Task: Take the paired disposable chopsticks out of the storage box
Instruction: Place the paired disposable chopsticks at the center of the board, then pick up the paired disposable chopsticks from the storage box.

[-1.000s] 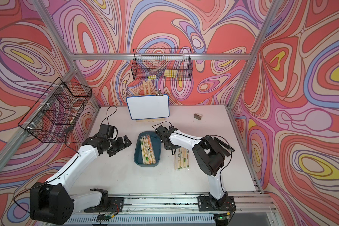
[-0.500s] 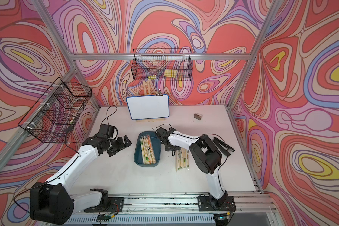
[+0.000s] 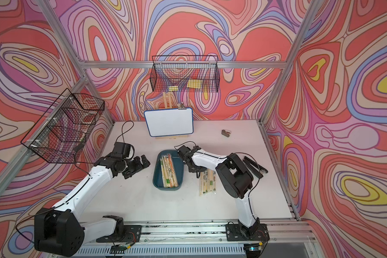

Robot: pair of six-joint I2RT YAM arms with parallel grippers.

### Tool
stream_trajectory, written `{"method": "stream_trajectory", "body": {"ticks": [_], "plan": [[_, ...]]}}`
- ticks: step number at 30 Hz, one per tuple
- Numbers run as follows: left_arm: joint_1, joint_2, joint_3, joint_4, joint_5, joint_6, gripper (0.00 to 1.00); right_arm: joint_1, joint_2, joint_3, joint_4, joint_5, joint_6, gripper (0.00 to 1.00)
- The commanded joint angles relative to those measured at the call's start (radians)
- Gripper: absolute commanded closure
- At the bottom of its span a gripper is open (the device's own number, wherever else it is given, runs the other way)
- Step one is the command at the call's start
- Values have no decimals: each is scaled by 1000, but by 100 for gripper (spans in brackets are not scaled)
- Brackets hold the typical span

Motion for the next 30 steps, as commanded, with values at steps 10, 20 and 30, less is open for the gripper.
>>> {"method": "stream_trajectory", "body": {"ticks": [10,20,30], "plan": [[-5,-17,-14,-15,-33,6,0,-3,-151,47,59,-136,-16,76],[3,-3,8,-29,-83,29,0,46,-124,204,145,-362,-67,76],[26,-9,12,-41,-74,40,0,85,76,365,136,-414,-76,77]]}}
